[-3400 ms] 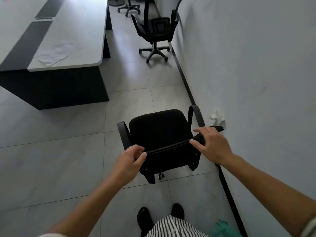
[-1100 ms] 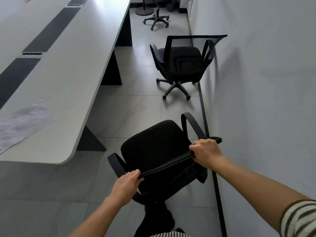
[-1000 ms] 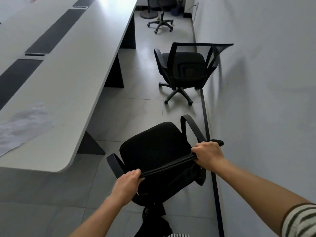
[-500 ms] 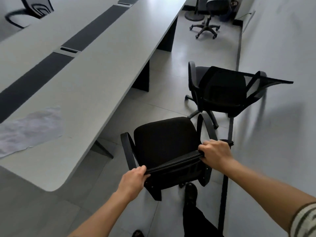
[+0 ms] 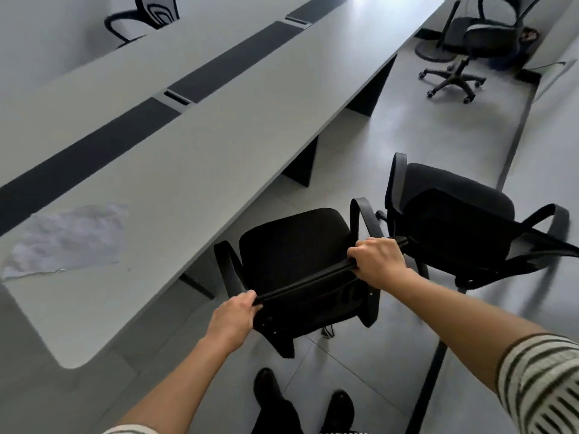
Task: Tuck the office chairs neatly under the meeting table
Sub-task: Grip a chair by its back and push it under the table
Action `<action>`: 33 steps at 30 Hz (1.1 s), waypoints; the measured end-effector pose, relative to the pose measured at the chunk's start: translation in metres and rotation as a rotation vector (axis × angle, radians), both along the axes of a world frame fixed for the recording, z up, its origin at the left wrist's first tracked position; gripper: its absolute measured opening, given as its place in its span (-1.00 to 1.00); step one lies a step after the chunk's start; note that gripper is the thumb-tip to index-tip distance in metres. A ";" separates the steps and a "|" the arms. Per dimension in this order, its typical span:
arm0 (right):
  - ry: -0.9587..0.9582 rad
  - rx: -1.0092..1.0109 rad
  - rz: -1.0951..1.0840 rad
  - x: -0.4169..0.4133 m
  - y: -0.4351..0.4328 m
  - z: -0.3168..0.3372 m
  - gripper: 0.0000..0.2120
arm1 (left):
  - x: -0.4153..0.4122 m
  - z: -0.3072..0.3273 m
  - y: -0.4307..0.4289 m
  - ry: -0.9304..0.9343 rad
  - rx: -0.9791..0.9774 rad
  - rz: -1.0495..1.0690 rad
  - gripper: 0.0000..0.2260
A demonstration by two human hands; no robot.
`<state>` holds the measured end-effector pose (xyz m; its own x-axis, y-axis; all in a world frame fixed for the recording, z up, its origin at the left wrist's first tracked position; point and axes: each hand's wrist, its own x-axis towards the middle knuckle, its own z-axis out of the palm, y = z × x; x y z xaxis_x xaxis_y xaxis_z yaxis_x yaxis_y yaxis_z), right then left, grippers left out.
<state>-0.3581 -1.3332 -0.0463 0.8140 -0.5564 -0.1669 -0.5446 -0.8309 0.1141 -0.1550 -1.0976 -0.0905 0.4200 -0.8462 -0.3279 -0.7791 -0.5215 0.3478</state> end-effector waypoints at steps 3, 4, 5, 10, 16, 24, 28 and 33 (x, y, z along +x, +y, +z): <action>0.017 0.013 -0.018 0.029 -0.028 -0.001 -0.83 | 0.026 0.002 -0.028 -0.011 0.017 0.019 -0.84; 0.020 0.019 -0.023 0.040 -0.037 -0.002 -0.83 | 0.036 0.001 -0.035 -0.013 0.017 0.025 -0.84; 0.023 0.021 -0.023 0.051 -0.046 -0.003 -0.83 | 0.046 0.000 -0.042 -0.012 0.016 0.029 -0.83; 0.037 0.049 -0.045 0.102 -0.088 -0.009 -0.82 | 0.093 -0.002 -0.081 -0.016 0.020 0.039 -0.81; 0.041 0.076 -0.019 0.156 -0.129 -0.011 -0.82 | 0.131 -0.003 -0.109 -0.101 0.059 0.006 -0.81; 0.114 0.059 0.031 0.200 -0.171 -0.012 -0.81 | 0.146 -0.012 -0.135 -0.073 0.091 0.071 -0.80; 0.117 0.065 0.040 0.196 -0.169 -0.013 -0.82 | 0.143 -0.012 -0.134 -0.090 0.111 0.084 -0.81; 0.052 0.110 0.060 0.179 -0.157 -0.012 -0.76 | 0.141 -0.007 -0.131 -0.092 0.126 0.067 -0.80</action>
<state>-0.1791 -1.4898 -0.0579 0.8338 -0.4833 -0.2670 -0.4897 -0.8707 0.0468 -0.0142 -1.2290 -0.0972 0.5075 -0.7700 -0.3866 -0.7667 -0.6083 0.2051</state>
